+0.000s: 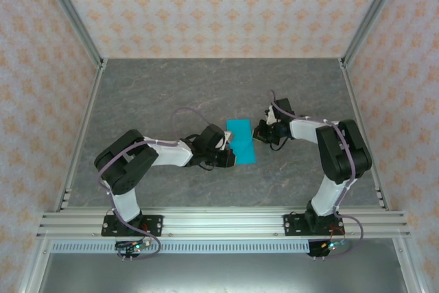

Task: Fold a paper plane with a square sheet of paper (fold left side to right side)
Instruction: Fold the triangle a second time at the center of the table.

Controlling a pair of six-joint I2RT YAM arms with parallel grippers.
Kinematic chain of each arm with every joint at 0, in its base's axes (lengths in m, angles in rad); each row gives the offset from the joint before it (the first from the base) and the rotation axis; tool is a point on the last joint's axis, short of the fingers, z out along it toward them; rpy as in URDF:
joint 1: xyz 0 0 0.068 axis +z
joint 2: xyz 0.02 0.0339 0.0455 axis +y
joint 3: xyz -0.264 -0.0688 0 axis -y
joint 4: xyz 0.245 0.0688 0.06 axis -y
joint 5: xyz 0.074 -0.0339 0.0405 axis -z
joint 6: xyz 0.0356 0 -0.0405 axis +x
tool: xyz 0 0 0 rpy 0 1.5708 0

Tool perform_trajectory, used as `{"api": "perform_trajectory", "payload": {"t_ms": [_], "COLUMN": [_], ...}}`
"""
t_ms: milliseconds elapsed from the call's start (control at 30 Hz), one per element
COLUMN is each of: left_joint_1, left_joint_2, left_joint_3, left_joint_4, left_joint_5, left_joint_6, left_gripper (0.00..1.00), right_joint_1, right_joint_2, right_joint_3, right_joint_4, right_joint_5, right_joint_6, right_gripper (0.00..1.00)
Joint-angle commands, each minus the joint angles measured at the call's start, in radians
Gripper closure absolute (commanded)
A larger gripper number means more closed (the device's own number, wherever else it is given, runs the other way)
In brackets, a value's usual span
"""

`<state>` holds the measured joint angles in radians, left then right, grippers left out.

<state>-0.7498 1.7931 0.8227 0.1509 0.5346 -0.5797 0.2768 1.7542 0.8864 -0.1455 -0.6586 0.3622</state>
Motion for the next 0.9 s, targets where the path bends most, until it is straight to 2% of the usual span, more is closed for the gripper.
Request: {"api": "perform_trajectory", "payload": {"t_ms": [0, 133, 300, 567, 867], "left_joint_1": [0.006, 0.006, 0.006, 0.006, 0.006], "left_joint_2": [-0.022, -0.023, -0.029, -0.031, -0.068], "left_joint_3": [-0.027, -0.026, -0.025, -0.017, 0.004], "left_joint_4": [-0.071, -0.056, -0.054, -0.06, -0.088], "left_joint_5": [-0.02, -0.01, -0.01, -0.006, -0.012], "left_joint_6": [-0.015, -0.023, -0.026, -0.023, -0.017], "left_gripper": [1.0, 1.0, 1.0, 1.0, 0.98], "right_joint_1": [-0.005, 0.007, 0.082, 0.131, 0.133], "right_joint_2": [-0.088, -0.168, -0.191, -0.091, 0.001], "right_joint_3": [-0.003, -0.046, -0.116, -0.116, -0.072], "right_joint_4": [-0.022, -0.001, 0.084, 0.189, 0.144], "right_joint_5": [0.06, -0.003, -0.06, -0.096, -0.057], "right_joint_6": [-0.018, 0.02, 0.091, 0.143, 0.128], "right_gripper": [1.0, 1.0, 1.0, 1.0, 1.0]}}
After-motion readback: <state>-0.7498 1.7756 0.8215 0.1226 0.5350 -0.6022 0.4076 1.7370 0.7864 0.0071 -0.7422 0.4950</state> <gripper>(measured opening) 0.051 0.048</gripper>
